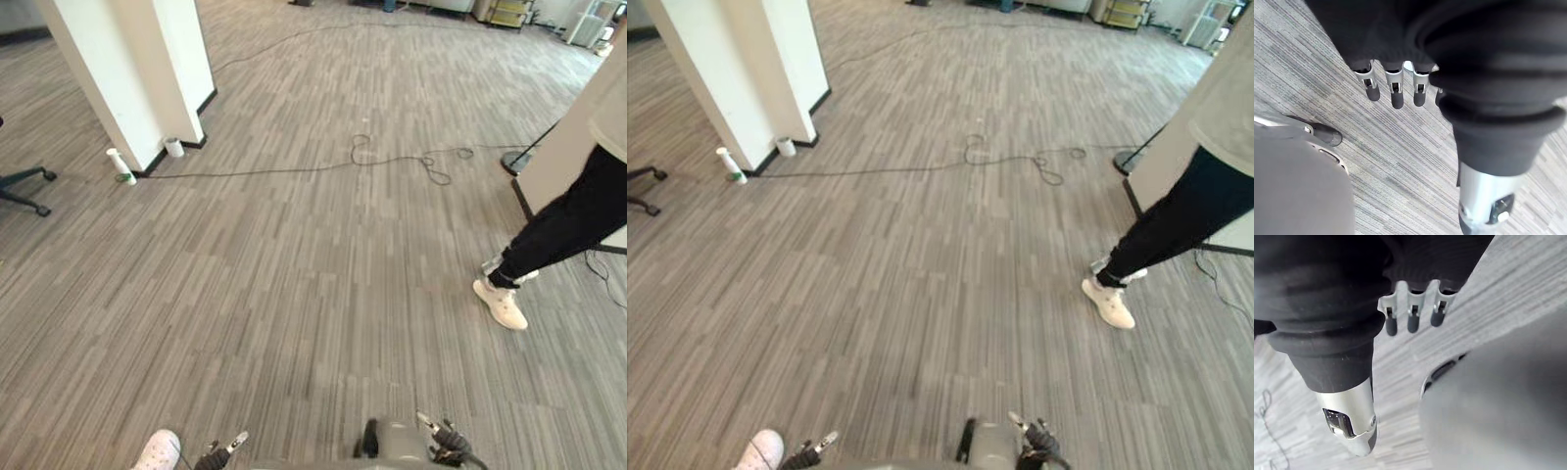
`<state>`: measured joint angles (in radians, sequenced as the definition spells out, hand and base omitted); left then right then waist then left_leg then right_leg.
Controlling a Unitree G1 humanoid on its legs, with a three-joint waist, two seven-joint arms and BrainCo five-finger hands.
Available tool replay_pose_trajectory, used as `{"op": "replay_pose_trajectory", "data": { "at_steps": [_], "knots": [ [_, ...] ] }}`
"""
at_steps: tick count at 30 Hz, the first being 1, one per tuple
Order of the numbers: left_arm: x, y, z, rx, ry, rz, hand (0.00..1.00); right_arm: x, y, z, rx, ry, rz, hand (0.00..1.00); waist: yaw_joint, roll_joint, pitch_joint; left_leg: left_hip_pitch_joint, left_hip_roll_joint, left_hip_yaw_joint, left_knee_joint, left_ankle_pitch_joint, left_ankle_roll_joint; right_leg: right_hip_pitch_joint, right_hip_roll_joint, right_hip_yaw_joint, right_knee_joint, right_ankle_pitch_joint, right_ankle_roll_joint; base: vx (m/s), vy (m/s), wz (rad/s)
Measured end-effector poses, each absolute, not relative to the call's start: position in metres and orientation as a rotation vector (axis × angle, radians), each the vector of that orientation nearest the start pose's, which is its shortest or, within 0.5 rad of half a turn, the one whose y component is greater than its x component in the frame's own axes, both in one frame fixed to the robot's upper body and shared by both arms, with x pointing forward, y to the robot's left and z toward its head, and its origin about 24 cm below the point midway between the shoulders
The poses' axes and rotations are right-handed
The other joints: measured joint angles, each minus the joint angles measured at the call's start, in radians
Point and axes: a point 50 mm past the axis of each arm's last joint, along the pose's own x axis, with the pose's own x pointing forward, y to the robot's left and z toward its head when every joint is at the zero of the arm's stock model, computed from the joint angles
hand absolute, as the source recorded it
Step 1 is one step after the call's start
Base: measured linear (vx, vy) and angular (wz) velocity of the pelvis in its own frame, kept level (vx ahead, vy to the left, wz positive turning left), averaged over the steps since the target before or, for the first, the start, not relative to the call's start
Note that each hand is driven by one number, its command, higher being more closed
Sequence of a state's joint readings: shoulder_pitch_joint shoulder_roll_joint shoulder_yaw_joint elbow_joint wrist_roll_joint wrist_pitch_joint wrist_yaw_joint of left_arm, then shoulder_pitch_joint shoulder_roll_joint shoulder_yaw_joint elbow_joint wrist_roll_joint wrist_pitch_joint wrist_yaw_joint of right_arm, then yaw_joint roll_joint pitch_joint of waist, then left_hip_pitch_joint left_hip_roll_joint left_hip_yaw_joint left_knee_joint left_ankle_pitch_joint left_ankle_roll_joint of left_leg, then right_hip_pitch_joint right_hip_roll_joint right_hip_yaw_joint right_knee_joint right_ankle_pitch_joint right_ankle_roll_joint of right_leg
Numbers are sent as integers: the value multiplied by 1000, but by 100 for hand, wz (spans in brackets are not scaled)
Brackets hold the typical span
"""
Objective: Organize washtable
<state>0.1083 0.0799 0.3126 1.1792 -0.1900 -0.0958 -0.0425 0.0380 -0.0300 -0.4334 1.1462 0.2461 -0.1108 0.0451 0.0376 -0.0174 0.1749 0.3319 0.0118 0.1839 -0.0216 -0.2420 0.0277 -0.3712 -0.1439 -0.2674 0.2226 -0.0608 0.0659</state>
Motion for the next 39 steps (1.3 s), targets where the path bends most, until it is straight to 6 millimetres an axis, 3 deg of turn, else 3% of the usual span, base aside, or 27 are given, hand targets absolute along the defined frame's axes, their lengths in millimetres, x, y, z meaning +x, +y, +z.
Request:
{"op": "replay_pose_trajectory", "data": {
  "at_steps": [1,3,4,5,6,7,8,9,11,13,15,18,19,21,23,24,25,26,27,28,29,31,33,35,36,37,39],
  "knots": [
    [56,214,-168,-267,1127,441,0,90,-212,-162,415,984,-538,0,-1,2,-1,21,2,-2,-6,-15,-5,-14,-1,4,-10,13,-5,550,-232,29],
    [38,205,-172,-298,1171,459,0,88,-219,-161,397,987,-543,0,-28,43,-22,59,59,-10,50,-63,-27,-31,40,13,83,87,-78,779,-338,26],
    [36,206,-172,-330,1163,489,0,82,-218,-163,420,999,-568,0,-23,42,-25,-14,89,2,243,-63,-28,-26,52,25,109,117,-116,669,-331,10],
    [36,206,-172,-335,1165,492,0,81,-219,-163,426,997,-577,0,-25,42,-26,-35,103,3,308,-57,-35,-13,58,22,107,122,-117,777,-451,-18],
    [27,201,-174,-378,1185,531,0,79,-227,-162,424,988,-599,0,-22,91,-27,-129,189,8,581,19,-57,40,116,13,106,85,-131,539,-271,-36],
    [19,194,-176,-411,1204,550,0,78,-230,-161,416,987,-596,0,-22,109,-25,-181,239,16,722,139,-56,78,156,19,103,50,-151,839,-379,-49],
    [15,193,-176,-421,1214,561,0,77,-230,-161,410,990,-593,0,-21,105,-19,-212,269,19,815,173,-59,107,178,25,93,28,-164,597,-213,-45],
    [16,194,-176,-431,1211,575,0,75,-230,-162,403,999,-589,0,-19,106,-13,-274,321,33,974,140,-51,181,215,39,59,-6,-186,868,-311,-31],
    [21,201,-174,-420,1184,587,0,72,-222,-164,398,1032,-564,0,-16,64,5,-346,334,63,1074,74,-83,322,228,65,-17,-23,-190,740,-282,-24],
    [33,211,-170,-394,1123,585,0,68,-211,-168,383,1078,-516,0,10,10,9,-476,278,125,983,7,-97,474,219,111,-142,-28,-182,614,-224,-37],
    [41,212,-169,-369,1107,552,0,66,-209,-169,369,1101,-506,0,30,-1,14,-565,194,136,751,-4,-108,547,198,124,-193,-51,-147,491,-104,-28],
    [38,204,-171,-344,1135,520,0,63,-217,-168,341,1109,-507,0,38,37,7,-645,90,145,271,92,-124,647,192,162,-250,-113,-105,534,32,-32],
    [34,203,-171,-344,1145,525,0,63,-218,-168,331,1111,-505,0,41,47,2,-662,89,143,242,119,-114,662,195,167,-255,-131,-97,583,161,-59],
    [18,204,-172,-350,1184,551,0,46,-211,-172,324,1164,-495,0,87,13,-40,-671,54,150,243,284,4,699,149,215,-232,-193,-44,666,202,-73],
    [9,209,-172,-347,1197,575,0,39,-206,-173,352,1181,-509,0,83,-16,-75,-637,11,154,213,318,88,647,100,220,-80,-210,-16,867,239,-20],
    [8,212,-172,-358,1192,599,0,37,-205,-174,369,1181,-513,0,85,-27,-72,-602,-4,158,205,300,83,600,86,236,54,-198,5,1030,331,2],
    [6,215,-172,-371,1193,629,0,35,-202,-175,406,1183,-532,0,84,-40,-64,-514,-20,156,199,240,76,520,70,254,342,-117,139,546,202,-3],
    [6,217,-171,-368,1194,632,0,35,-201,-175,412,1184,-537,0,85,-43,-58,-472,-24,155,198,216,74,486,61,267,455,-58,191,647,212,4],
    [5,219,-171,-362,1198,631,0,35,-201,-175,414,1181,-541,0,81,-38,-49,-408,-31,148,194,181,70,435,38,263,635,-33,196,574,136,9],
    [5,217,-172,-360,1209,621,0,36,-205,-174,405,1170,-544,0,66,-30,-46,-292,-34,139,161,136,65,362,-13,201,840,-52,160,574,136,12],
    [5,217,-172,-357,1211,619,0,37,-205,-174,402,1167,-543,0,62,-29,-46,-268,-33,135,151,130,64,348,-22,186,865,-62,143,482,107,14],
    [6,221,-171,-322,1224,593,0,42,-206,-172,381,1139,-520,0,27,-25,-44,-118,-22,121,68,93,42,192,-55,108,884,-141,31,478,36,16],
    [16,219,-171,-303,1216,557,0,42,-211,-171,381,1120,-542,0,24,-9,-37,-61,-5,114,45,73,25,115,-49,75,778,-175,15,482,-66,24],
    [44,214,-170,-282,1159,502,0,45,-215,-169,381,1094,-555,0,0,12,-27,-28,29,80,35,40,1,48,-28,24,466,-155,5,517,-154,52],
    [53,213,-169,-276,1138,484,0,45,-215,-169,378,1092,-553,0,-4,16,-21,-19,35,70,31,29,-9,35,-23,21,354,-122,4,575,-242,56],
    [70,209,-167,-270,1091,449,0,47,-215,-169,378,1092,-562,0,-18,17,-15,8,40,49,15,3,-35,26,-16,28,82,-16,17,591,-258,45],
    [73,206,-166,-271,1082,435,0,43,-215,-169,381,1108,-572,0,-30,19,-16,63,43,35,4,-36,-23,0,-7,66,44,27,9,659,-286,35]
  ]
}}
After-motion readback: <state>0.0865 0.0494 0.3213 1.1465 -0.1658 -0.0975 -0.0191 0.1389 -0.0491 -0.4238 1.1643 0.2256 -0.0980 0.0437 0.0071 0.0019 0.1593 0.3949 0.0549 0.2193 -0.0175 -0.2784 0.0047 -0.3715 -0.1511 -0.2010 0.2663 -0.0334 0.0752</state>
